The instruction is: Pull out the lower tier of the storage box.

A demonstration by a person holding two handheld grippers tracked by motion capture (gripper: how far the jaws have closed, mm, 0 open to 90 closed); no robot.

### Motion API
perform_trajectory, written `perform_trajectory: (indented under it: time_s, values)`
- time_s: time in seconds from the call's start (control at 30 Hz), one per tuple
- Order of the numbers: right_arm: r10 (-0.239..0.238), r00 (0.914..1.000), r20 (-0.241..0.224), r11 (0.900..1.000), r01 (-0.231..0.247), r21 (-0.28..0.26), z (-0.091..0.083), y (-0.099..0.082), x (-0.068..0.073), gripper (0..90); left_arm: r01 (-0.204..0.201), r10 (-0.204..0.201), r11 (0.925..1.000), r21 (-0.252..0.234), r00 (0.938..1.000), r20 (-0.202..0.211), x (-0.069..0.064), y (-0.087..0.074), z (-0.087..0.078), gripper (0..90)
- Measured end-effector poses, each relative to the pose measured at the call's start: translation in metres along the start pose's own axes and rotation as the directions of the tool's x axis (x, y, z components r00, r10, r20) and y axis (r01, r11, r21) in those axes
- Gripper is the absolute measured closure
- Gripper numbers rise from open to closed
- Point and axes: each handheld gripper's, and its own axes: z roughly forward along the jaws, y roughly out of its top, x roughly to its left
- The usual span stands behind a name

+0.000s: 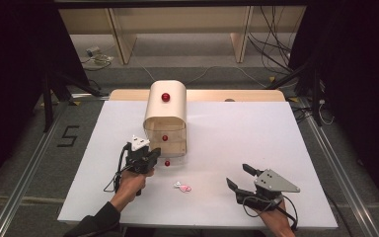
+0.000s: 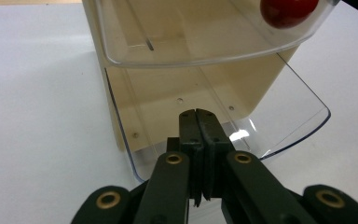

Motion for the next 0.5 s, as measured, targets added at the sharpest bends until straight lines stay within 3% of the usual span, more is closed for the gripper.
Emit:
perform_trajectory:
  time_s: [0.5]
  values:
    - [0.002,1.0000,-0.002,1.0000,-0.002,0.004,-0.0005,-0.0001,0.0006,30.9,-0.023,0.023,0.9996,0.017,0.9994,0.025,-0.0055,-0.0037,-0.0061,88.8]
